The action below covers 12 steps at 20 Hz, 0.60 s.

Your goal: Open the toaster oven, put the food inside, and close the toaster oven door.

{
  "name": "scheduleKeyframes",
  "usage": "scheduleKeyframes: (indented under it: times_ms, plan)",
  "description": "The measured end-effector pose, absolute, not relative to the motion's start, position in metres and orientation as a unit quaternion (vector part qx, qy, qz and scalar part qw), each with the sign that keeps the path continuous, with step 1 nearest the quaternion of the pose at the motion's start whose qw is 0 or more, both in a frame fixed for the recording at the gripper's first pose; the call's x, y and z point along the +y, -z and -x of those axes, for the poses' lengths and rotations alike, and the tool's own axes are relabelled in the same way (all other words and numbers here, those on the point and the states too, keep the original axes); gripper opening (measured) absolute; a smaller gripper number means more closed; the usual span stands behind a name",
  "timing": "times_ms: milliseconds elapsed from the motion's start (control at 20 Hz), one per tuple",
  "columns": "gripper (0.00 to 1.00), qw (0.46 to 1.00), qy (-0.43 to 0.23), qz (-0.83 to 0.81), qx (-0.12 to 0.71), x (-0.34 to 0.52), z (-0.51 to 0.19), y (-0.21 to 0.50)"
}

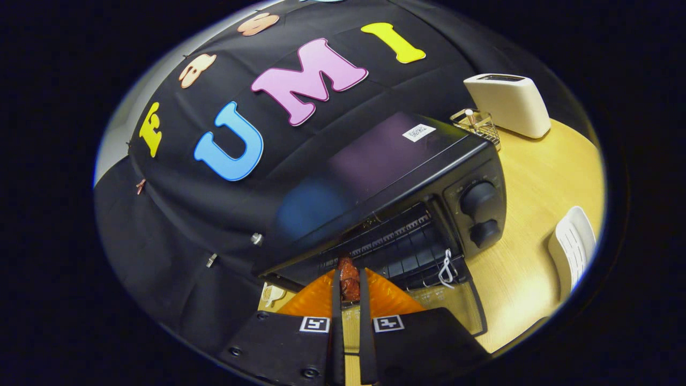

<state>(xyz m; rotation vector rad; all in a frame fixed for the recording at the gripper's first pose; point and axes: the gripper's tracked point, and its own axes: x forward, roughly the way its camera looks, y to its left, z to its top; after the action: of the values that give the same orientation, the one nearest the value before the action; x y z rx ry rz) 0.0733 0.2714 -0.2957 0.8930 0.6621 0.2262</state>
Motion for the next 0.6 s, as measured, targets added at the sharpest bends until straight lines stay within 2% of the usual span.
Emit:
scheduleKeyframes:
  times_ms: [400, 500, 600]
  plan:
    - [0.15, 0.857, -0.087, -0.400, 0.314, 0.275, -0.113, 0.330]
    - [0.21, 0.878, -0.062, -0.349, 0.323, 0.263, -0.116, 0.346]
    - [0.31, 0.887, -0.046, -0.311, 0.339, 0.256, -0.114, 0.360]
